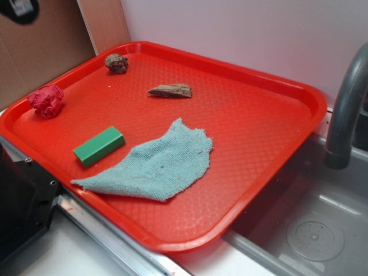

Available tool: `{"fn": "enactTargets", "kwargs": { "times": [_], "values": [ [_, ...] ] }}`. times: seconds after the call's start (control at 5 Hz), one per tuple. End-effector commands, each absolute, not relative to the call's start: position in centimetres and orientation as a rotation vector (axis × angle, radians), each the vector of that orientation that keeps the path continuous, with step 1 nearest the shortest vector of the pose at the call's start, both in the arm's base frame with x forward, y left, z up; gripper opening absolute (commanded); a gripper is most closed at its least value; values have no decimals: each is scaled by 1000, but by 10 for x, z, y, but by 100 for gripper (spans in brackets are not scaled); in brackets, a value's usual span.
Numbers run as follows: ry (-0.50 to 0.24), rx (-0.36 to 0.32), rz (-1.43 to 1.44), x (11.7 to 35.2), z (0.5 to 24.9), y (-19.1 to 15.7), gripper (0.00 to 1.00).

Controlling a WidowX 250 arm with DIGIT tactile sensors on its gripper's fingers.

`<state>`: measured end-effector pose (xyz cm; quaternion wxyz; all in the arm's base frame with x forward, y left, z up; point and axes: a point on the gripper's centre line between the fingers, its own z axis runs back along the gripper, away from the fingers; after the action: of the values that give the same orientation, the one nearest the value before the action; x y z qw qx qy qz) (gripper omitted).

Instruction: Grab the red paper.

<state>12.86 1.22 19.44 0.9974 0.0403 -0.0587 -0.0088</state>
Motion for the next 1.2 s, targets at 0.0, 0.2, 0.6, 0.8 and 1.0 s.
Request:
{"fn": "enactTargets", "kwargs": {
  "times": [0.0, 0.2, 0.6, 0.8, 1.0],
  "values": [
    [-108, 115, 302, 144, 142, 75, 100],
    [-109, 116, 552, 147, 105, 97, 100],
    [-152, 215, 689, 152, 51, 140, 100],
    [-152, 186, 701, 159, 35, 152, 100],
    [-129, 188, 685, 166, 26, 148, 100]
  ]
}}
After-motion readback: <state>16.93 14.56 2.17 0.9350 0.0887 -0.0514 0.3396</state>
